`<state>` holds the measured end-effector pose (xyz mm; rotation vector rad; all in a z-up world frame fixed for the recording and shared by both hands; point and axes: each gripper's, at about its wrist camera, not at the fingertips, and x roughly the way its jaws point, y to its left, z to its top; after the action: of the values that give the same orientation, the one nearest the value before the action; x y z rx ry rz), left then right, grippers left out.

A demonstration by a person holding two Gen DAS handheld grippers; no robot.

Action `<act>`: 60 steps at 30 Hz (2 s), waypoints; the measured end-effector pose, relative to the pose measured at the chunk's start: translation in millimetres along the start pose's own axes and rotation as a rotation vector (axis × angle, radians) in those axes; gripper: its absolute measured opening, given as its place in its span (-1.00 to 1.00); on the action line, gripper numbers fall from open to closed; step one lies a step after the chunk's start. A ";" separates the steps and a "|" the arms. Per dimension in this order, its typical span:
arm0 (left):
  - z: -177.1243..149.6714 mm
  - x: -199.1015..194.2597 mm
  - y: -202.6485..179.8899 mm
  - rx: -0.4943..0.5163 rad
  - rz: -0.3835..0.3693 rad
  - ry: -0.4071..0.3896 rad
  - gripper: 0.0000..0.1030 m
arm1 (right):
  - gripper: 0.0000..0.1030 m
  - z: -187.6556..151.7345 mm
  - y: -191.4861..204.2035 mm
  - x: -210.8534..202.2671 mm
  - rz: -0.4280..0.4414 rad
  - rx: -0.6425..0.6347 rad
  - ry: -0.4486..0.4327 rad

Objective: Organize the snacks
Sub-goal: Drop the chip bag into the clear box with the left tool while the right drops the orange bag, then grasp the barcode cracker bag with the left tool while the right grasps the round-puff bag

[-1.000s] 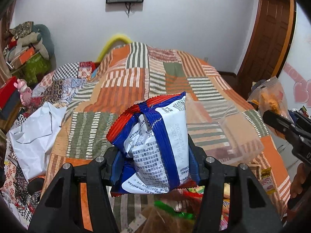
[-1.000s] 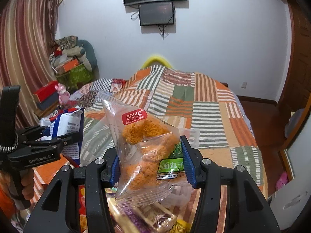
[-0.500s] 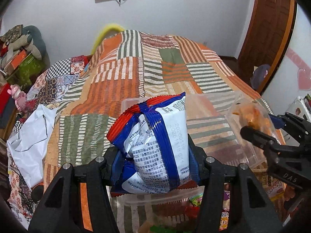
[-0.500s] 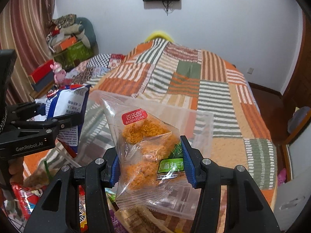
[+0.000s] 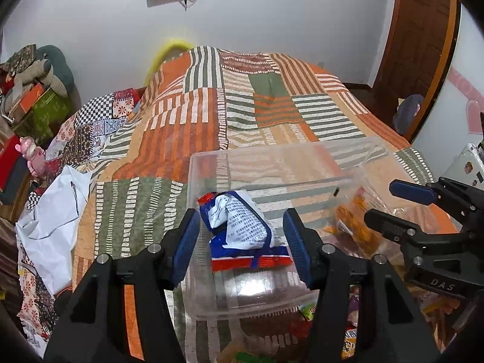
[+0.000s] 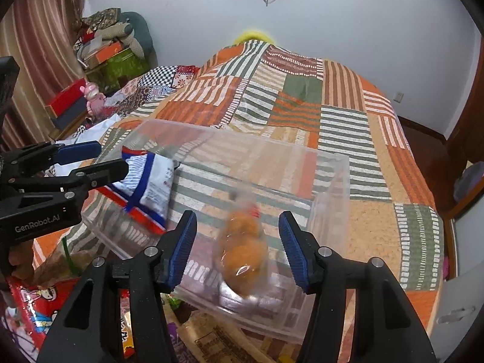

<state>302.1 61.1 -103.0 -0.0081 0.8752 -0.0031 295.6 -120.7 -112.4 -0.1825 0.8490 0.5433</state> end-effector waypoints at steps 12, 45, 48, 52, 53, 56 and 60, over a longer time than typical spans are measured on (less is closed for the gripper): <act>-14.0 -34.2 11.3 -0.030 -0.025 -0.024 0.11 | 0.04 -4.6 9.9 -47.8 -0.004 -0.010 -0.089; -147.4 -101.5 30.8 -0.094 -0.133 0.023 0.39 | 0.21 -104.4 48.7 -84.8 0.067 -0.001 -0.088; -153.1 -96.5 23.5 -0.080 -0.147 0.028 0.39 | 0.21 -113.0 52.1 -79.8 0.083 -0.005 -0.073; -154.2 -88.5 17.0 -0.063 -0.143 0.036 0.39 | 0.21 -115.8 54.4 -68.4 0.116 0.010 -0.050; -153.0 -86.5 17.1 -0.065 -0.146 0.038 0.39 | 0.21 -116.5 54.7 -66.4 0.121 0.016 -0.045; -149.7 -79.0 17.0 -0.074 -0.152 0.045 0.39 | 0.21 -116.9 53.5 -56.3 0.145 0.035 -0.019; -148.4 -69.9 17.3 -0.076 -0.131 0.041 0.40 | 0.21 -118.9 56.8 -49.5 0.158 0.036 -0.007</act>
<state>143.4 78.0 -144.6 -0.1370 0.9139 -0.0927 160.5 -134.6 -149.7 -0.0808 0.8706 0.6759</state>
